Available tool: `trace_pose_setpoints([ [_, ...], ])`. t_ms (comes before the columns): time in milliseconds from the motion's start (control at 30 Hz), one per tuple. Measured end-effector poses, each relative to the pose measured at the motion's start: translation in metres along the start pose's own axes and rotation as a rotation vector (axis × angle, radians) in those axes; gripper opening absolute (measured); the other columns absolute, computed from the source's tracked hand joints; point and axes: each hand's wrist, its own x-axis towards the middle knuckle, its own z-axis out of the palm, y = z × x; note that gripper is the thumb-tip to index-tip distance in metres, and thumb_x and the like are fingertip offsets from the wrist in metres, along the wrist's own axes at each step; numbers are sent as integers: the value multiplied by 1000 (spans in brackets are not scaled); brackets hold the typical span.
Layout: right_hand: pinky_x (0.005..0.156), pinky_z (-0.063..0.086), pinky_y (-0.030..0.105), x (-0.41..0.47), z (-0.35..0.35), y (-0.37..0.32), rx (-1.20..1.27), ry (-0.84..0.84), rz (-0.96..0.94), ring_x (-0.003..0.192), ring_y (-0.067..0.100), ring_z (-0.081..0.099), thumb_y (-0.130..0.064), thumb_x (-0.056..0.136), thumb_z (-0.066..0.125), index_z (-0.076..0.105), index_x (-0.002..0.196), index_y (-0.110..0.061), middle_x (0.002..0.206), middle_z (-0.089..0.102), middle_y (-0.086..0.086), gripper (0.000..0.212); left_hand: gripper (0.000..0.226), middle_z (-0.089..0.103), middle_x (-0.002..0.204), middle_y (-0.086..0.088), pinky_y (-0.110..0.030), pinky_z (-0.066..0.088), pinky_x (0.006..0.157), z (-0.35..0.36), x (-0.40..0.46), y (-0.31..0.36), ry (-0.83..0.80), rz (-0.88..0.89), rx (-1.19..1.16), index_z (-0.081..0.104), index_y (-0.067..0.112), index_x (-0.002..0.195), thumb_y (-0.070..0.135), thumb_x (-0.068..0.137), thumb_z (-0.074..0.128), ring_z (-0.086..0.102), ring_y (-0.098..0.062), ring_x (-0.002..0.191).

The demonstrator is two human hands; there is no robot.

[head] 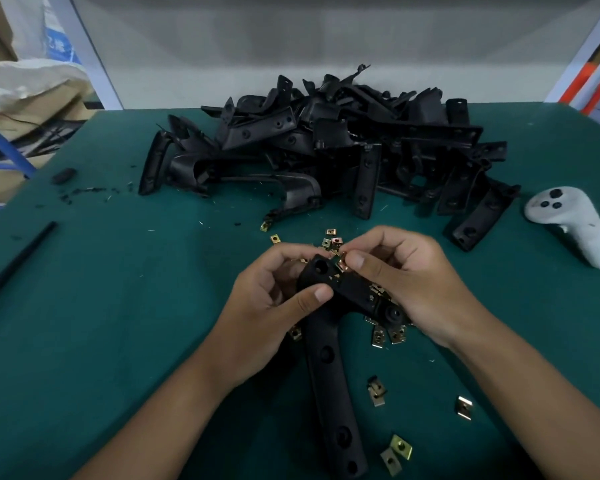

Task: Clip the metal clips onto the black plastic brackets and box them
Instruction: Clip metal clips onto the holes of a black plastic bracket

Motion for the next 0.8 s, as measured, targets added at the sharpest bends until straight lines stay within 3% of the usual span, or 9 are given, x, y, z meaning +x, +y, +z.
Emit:
trace_pose_setpoints([
  [100, 69, 53, 14, 0, -1, 1, -26, 37, -6, 75, 2, 68, -29, 82, 72, 76, 91, -17, 82, 75, -5, 16, 31, 73, 104, -12, -25, 55, 86, -1, 0, -1, -10, -5, -12, 67, 13, 113, 20, 83, 75, 69, -18, 99],
  [267, 71, 54, 17, 0, -2, 0, -47, -7, 11, 79, 7, 69, -29, 83, 73, 79, 89, -21, 87, 77, 0, 12, 29, 72, 106, -20, -28, 56, 87, -1, 0, 0, -3, -2, -20, 68, 16, 111, 19, 83, 75, 69, -20, 100],
  [467, 73, 56, 19, 0, -4, -1, -90, -24, -8, 83, 10, 71, -30, 85, 72, 80, 94, -17, 93, 78, 3, 18, 27, 74, 101, -9, -25, 55, 84, 0, 0, 0, -24, 2, -26, 70, 21, 109, 17, 85, 79, 69, -17, 98],
  [667, 90, 52, 18, -3, -8, -4, -49, -121, -31, 111, 13, 70, -29, 95, 62, 77, 114, -24, 114, 76, -2, 24, 26, 76, 106, 3, -16, 53, 85, 1, 2, 1, 49, 64, -23, 74, 29, 108, 20, 84, 75, 70, -7, 101],
  [800, 96, 49, 20, -3, -11, -3, -122, -212, -35, 117, 15, 65, -26, 82, 83, 70, 129, -27, 119, 68, -3, 48, 29, 74, 118, 3, -17, 52, 89, -1, 1, 2, 38, 71, -12, 72, 33, 118, 20, 92, 72, 68, -8, 112],
])
